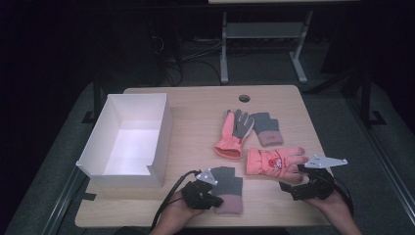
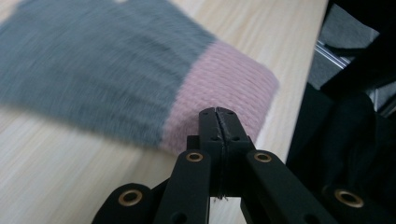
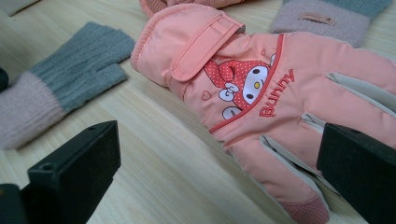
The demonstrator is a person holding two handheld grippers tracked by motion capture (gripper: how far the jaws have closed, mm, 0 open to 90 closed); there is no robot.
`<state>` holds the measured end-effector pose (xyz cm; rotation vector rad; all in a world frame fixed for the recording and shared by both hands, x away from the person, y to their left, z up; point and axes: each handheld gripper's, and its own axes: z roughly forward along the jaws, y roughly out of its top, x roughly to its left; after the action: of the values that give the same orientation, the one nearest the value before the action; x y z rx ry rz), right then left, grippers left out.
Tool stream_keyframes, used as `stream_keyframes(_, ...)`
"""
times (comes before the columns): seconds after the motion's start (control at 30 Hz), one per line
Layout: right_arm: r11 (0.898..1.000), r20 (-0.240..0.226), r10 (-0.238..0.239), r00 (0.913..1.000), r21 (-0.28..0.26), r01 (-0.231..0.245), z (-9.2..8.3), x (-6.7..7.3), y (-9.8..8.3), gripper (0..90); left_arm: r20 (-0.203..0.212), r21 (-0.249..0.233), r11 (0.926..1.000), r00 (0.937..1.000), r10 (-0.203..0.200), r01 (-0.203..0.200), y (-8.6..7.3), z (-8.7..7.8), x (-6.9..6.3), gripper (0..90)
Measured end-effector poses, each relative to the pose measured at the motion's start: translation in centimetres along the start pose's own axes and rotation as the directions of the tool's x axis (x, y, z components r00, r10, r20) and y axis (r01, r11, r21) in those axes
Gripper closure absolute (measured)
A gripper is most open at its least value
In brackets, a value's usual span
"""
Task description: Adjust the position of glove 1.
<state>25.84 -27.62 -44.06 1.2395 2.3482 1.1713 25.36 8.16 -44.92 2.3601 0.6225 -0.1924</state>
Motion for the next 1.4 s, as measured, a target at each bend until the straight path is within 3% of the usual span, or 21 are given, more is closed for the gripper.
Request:
stream_keyframes(0.17, 1.000, -0.006, 0.007, 1.0000, 0.004, -0.007, 0.1, 0.1, 0.1, 0.0, 0.031, -0.008, 0.9991, 0.9987, 0.041, -0.041, 1.4, 1.4, -0.1, 89.5)
stream_keyframes(0.3, 1.000, -0.004, 0.002, 1.0000, 0.013, -0.002, 0.2, 0.1, 0.2, 0.0, 0.060, -0.013, 0.9987, 0.9970, 0.050, -0.049, 2.4, 2.4, 0.0, 89.5)
stream_keyframes(0.43, 1.000, -0.002, 0.001, 1.0000, 0.014, -0.001, 0.1, 0.1, 0.2, 0.0, 0.063, -0.026, 0.9975, 0.9957, 0.068, -0.066, 2.6, 2.2, 0.1, 88.6)
stream_keyframes(0.5, 1.000, -0.005, 0.000, 1.0000, 0.013, 0.000, 0.1, 0.1, 0.2, 0.0, 0.057, -0.035, 0.9972, 0.9961, 0.067, -0.065, 2.5, 1.9, 0.2, 82.2)
stream_keyframes(0.6, 1.000, -0.011, 0.015, 0.9998, 0.025, -0.015, 0.1, 0.1, 0.6, 0.0, 0.020, -0.056, 0.9959, 0.9972, 0.072, -0.071, 1.9, 0.2, 1.1, 71.3)
stream_keyframes(0.7, 1.000, -0.001, 0.006, 1.0000, 0.021, -0.006, 0.1, 0.2, 1.2, 4.2, 0.009, -0.068, 0.9956, 0.9979, 0.065, -0.064, 1.5, -0.5, 1.5, 60.1)
stream_keyframes(0.73, 1.000, -0.001, 0.006, 1.0000, 0.021, -0.006, 0.1, 0.2, 1.2, 4.2, -0.007, -0.075, 0.9954, 0.9983, 0.059, -0.059, 1.3, -1.0, 1.8, 60.1)
stream_keyframes(0.77, 1.000, 0.022, -0.004, 0.9997, 0.022, 0.004, 0.1, 0.2, 1.6, 6.0, -0.017, -0.084, 0.9949, 0.9984, 0.054, -0.055, 0.8, -1.7, 2.3, 52.0)
stream_keyframes(0.9, 1.000, 0.030, 0.019, 0.9994, 0.021, -0.020, 0.2, 0.2, 2.4, 11.7, -0.043, -0.081, 0.9948, 0.9973, 0.059, -0.062, 0.1, -2.1, 2.7, 43.3)
stream_keyframes(0.93, 1.000, 0.036, 0.021, 0.9991, 0.003, -0.021, 0.4, 0.2, 3.0, 14.9, -0.069, -0.072, 0.9946, 0.9953, 0.069, -0.074, -0.1, -2.2, 2.9, 35.0)
stream_keyframes(1.0, 0.999, 0.039, 0.040, 0.9984, 0.005, -0.040, 0.7, 0.1, 3.7, 20.0, -0.094, -0.078, 0.9926, 0.9919, 0.085, -0.093, -0.4, -2.6, 3.0, 30.1)
stream_keyframes(1.13, 0.998, 0.060, 0.055, 0.9967, 0.022, -0.056, 1.6, -0.1, 4.9, 28.3, -0.108, -0.093, 0.9912, 0.9905, 0.084, -0.094, -0.8, -2.8, 3.4, 17.9)
stream_keyframes(1.2, 0.998, 0.061, 0.060, 0.9964, 0.013, -0.060, 1.9, -0.3, 5.5, 34.4, -0.120, -0.093, 0.9912, 0.9892, 0.083, -0.095, -0.9, -2.9, 3.6, 15.4)
stream_keyframes(1.4, 0.997, 0.091, 0.077, 0.9929, 0.019, -0.079, 2.9, -1.3, 7.7, 41.1, -0.152, -0.131, 0.9869, 0.9856, 0.074, -0.094, -1.3, -3.2, 3.9, 13.7)
